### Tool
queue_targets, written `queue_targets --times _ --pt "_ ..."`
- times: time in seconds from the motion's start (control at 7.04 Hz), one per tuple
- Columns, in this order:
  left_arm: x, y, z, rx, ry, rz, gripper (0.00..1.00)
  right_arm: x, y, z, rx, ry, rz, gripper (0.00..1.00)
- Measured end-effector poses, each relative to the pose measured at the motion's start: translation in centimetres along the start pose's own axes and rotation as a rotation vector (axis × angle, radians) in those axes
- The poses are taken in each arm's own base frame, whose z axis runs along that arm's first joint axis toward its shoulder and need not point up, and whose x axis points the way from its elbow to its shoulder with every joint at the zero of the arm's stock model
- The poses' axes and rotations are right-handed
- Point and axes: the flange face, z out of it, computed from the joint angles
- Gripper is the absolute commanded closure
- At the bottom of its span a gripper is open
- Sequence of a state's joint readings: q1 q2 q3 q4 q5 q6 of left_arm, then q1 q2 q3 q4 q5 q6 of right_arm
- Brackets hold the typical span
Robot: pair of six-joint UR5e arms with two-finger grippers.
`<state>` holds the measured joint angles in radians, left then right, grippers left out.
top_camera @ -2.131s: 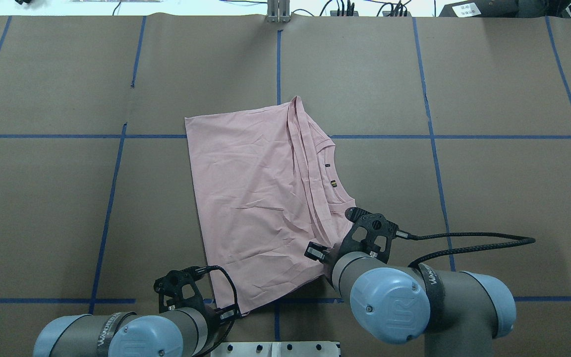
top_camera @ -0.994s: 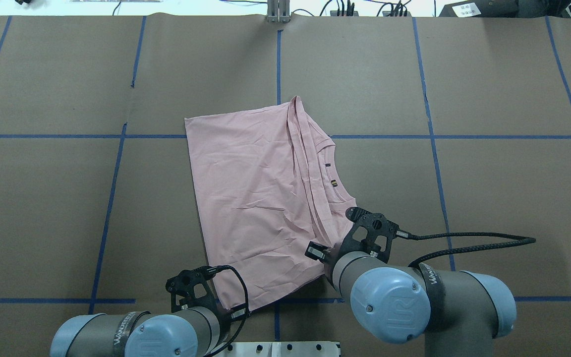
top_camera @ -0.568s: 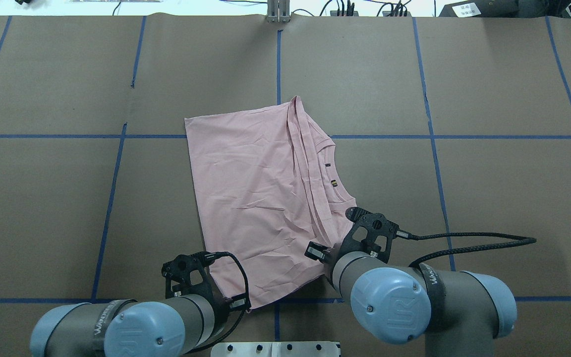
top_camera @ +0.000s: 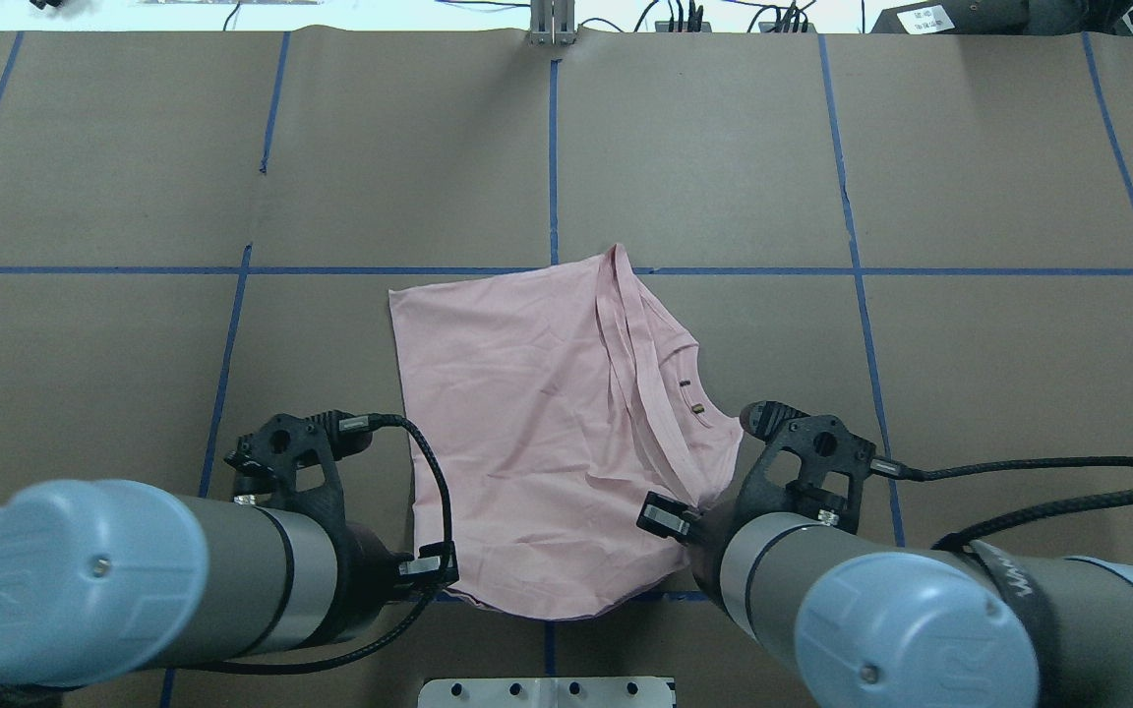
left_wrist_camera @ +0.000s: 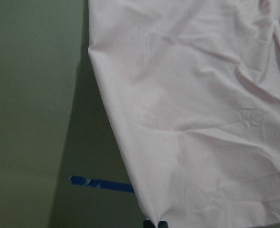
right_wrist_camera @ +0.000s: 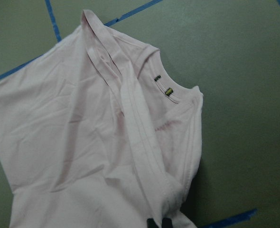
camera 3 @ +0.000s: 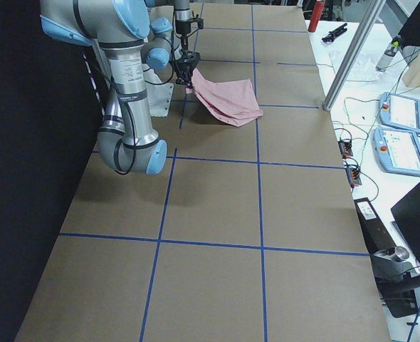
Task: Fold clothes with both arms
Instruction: 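Lift the near edge with both grippers and fold it away from the robot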
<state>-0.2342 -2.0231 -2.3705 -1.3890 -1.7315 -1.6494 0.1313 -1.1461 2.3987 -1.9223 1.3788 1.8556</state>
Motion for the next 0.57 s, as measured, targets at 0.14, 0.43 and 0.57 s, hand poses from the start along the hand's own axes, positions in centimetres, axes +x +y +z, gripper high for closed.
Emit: queue_targets --times 0.14,0.43,0.57 --pt "0.4 -0.2 -2.4 -0.011 0.006 0.002 1.0 0.3 0.1 -1.4 -0.007 0.017 -0.008 1.0" --pt "0.7 -1.6 -0.9 0.007 -0.042 0.02 1.0 -0.3 0.7 0.6 0.009 0.071 -0.024 1.0" --pt "1.0 -3.3 1.1 0.037 -0.064 0.02 1.0 -1.2 0.5 2.1 0.027 0.086 -0.023 1.0"
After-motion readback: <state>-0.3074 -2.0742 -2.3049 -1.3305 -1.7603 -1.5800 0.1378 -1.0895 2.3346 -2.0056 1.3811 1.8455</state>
